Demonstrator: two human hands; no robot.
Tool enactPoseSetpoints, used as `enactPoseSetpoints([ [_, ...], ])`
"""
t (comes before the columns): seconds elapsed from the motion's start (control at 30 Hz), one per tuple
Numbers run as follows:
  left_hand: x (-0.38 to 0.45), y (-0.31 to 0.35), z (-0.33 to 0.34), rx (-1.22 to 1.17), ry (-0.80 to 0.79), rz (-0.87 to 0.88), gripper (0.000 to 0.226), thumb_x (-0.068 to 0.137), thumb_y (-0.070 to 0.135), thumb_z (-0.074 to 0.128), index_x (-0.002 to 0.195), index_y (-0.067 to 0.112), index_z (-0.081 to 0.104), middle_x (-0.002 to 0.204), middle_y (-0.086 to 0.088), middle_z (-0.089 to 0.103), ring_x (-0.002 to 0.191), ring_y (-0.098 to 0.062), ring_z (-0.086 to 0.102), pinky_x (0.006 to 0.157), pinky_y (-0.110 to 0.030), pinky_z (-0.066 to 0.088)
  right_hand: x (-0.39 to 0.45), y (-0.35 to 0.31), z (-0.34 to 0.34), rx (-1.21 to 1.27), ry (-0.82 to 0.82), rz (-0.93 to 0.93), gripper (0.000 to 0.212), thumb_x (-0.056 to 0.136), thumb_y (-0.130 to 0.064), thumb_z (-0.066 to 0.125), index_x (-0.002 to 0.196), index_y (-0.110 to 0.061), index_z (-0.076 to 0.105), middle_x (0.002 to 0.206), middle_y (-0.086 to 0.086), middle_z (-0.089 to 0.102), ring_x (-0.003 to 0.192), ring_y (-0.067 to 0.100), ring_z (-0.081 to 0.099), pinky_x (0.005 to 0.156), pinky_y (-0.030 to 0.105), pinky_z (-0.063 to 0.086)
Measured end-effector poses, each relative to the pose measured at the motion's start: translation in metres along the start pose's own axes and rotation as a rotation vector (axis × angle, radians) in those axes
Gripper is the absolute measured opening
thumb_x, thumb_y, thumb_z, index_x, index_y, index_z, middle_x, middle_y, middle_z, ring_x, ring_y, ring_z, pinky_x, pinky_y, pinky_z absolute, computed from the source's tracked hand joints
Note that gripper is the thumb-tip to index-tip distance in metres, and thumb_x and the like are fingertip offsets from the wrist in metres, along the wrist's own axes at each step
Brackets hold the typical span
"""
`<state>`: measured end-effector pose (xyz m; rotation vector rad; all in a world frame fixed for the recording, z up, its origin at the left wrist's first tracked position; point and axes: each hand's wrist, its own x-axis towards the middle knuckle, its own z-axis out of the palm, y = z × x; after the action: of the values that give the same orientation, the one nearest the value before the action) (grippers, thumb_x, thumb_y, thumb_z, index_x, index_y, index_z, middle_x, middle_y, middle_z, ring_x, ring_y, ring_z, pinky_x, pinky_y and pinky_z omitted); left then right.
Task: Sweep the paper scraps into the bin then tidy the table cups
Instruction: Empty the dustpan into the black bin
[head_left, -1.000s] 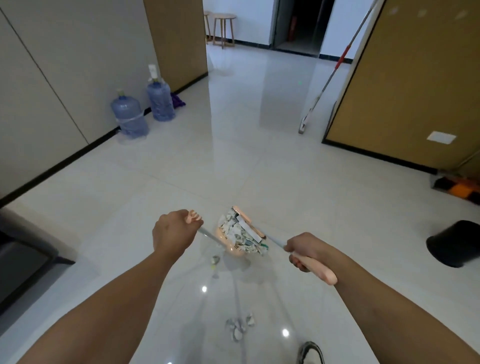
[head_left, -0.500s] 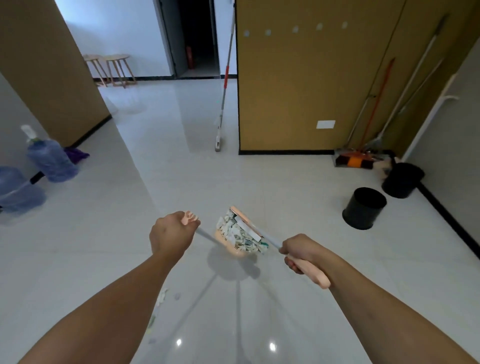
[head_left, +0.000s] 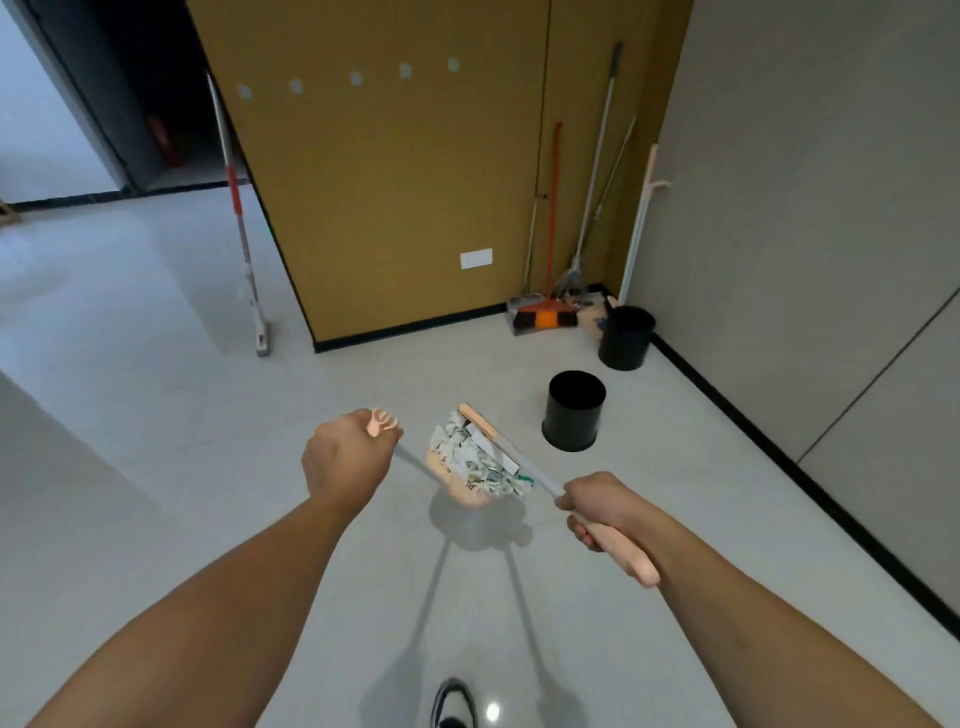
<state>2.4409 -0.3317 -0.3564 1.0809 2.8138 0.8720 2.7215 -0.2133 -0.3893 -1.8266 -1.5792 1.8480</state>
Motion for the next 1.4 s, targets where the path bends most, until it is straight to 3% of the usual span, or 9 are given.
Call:
enactPoseSetpoints([
  [0.17, 0.074, 0.069, 0.059, -0.035, -0.034, 0.081, 0.030, 0.079, 0.053, 0.058, 0.069, 0.025, 0.060, 0.056, 0.009, 0.053, 0.056, -0.017, 0.050, 0.049, -0.024, 0.033, 0.049, -0.031, -0.054, 0.056, 0.072, -0.009, 0.016, 0.089, -0.013, 0.062, 0.102, -0.004, 0.063, 0.051, 0.007, 0.051, 0.039, 0.017, 0.043, 0.042, 0.021, 0.039],
  [0.27, 0.121, 0.104, 0.095, -0.015, -0.057, 0.136, 0.031, 0.083, 0.052, 0.055, 0.071, 0.024, 0.061, 0.058, 0.006, 0.056, 0.059, -0.020, 0.052, 0.049, -0.025, 0.032, 0.082, -0.059, -0.081, 0.082, 0.107, -0.019, 0.003, 0.091, -0.011, 0.063, 0.093, -0.011, 0.061, 0.051, 0.007, 0.049, 0.040, 0.016, 0.042, 0.041, 0.021, 0.038],
  [0.37, 0.170, 0.139, 0.124, -0.006, -0.069, 0.196, 0.033, 0.085, 0.052, 0.053, 0.072, 0.023, 0.061, 0.059, 0.005, 0.058, 0.059, -0.020, 0.053, 0.048, -0.025, 0.032, 0.117, -0.094, -0.108, 0.118, 0.134, -0.016, 0.011, 0.091, -0.009, 0.063, 0.085, -0.016, 0.057, 0.052, 0.008, 0.049, 0.039, 0.016, 0.041, 0.040, 0.020, 0.037],
  [0.5, 0.237, 0.185, 0.156, 0.024, -0.091, 0.281, 0.029, 0.084, 0.053, 0.056, 0.081, 0.026, 0.064, 0.066, 0.003, 0.063, 0.062, -0.021, 0.054, 0.050, -0.026, 0.035, 0.164, -0.139, -0.144, 0.165, 0.160, -0.007, 0.011, 0.092, -0.009, 0.062, 0.084, -0.016, 0.059, 0.052, 0.007, 0.050, 0.040, 0.015, 0.042, 0.041, 0.021, 0.037],
  [0.63, 0.279, 0.219, 0.188, 0.057, -0.107, 0.340, 0.030, 0.084, 0.054, 0.055, 0.087, 0.026, 0.066, 0.072, 0.000, 0.067, 0.070, -0.026, 0.061, 0.058, -0.031, 0.048, 0.205, -0.162, -0.172, 0.227, 0.170, 0.007, 0.012, 0.091, -0.008, 0.062, 0.083, -0.016, 0.060, 0.054, 0.008, 0.049, 0.041, 0.015, 0.041, 0.041, 0.020, 0.036],
  [0.93, 0.324, 0.290, 0.255, 0.184, -0.038, 0.464, 0.026, 0.087, 0.048, 0.058, 0.079, 0.024, 0.064, 0.058, 0.005, 0.057, 0.053, -0.018, 0.050, 0.048, -0.025, 0.035, 0.297, -0.190, -0.255, 0.241, 0.157, 0.039, 0.012, 0.090, -0.004, 0.062, 0.084, -0.014, 0.058, 0.060, 0.011, 0.048, 0.042, 0.016, 0.040, 0.041, 0.020, 0.034],
  [1.1, 0.323, 0.329, 0.284, 0.281, 0.003, 0.558, 0.024, 0.085, 0.046, 0.064, 0.075, 0.024, 0.063, 0.052, 0.007, 0.053, 0.045, -0.015, 0.046, 0.046, -0.022, 0.028, 0.342, -0.198, -0.316, 0.175, 0.120, 0.048, 0.015, 0.089, -0.003, 0.062, 0.104, -0.003, 0.060, 0.060, 0.013, 0.052, 0.041, 0.018, 0.043, 0.042, 0.021, 0.037],
  [1.4, 0.320, 0.370, 0.310, 0.417, -0.014, 0.652, 0.020, 0.082, 0.046, 0.067, 0.076, 0.027, 0.063, 0.050, 0.012, 0.048, 0.042, -0.009, 0.038, 0.044, -0.018, 0.020, 0.373, -0.201, -0.384, 0.154, 0.018, 0.108, 0.009, 0.091, -0.005, 0.059, 0.097, 0.002, 0.061, 0.057, 0.012, 0.050, 0.041, 0.016, 0.041, 0.037, 0.020, 0.034],
])
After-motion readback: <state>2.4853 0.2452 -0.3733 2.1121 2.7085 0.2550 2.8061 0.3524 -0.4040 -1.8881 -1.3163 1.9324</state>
